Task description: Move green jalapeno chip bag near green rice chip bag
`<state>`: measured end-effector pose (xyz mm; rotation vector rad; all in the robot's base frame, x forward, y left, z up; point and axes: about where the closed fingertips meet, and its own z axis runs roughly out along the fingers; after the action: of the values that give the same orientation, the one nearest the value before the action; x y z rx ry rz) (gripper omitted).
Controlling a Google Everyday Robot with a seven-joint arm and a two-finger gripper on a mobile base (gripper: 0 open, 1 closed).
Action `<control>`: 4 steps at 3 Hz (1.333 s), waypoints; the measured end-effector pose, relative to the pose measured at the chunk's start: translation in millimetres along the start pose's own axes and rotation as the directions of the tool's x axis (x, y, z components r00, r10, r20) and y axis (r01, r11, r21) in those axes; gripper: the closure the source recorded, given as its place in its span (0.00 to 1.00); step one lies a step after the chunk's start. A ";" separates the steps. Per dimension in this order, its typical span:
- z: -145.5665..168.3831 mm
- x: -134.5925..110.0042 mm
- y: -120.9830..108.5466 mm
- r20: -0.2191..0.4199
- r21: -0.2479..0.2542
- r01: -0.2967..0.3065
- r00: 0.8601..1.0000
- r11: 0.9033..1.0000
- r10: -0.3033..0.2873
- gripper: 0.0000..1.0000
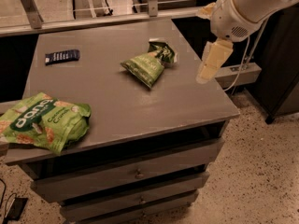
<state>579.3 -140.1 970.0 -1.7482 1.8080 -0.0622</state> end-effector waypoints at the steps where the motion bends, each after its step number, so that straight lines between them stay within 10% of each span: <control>1: 23.3 -2.8 -5.4 0.033 -0.036 0.014 0.999 0.999 -0.013 0.00; 3: 107.7 -14.8 -32.3 0.125 -0.104 0.065 0.991 0.993 -0.051 0.00; 4: 142.0 -17.8 -31.5 0.157 -0.126 0.092 0.985 0.988 -0.072 0.17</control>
Offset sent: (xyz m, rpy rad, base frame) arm 0.0995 0.0540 -0.0798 0.0957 0.0854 0.1520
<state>670.5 -74.4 875.8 -1.8666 1.6633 0.1579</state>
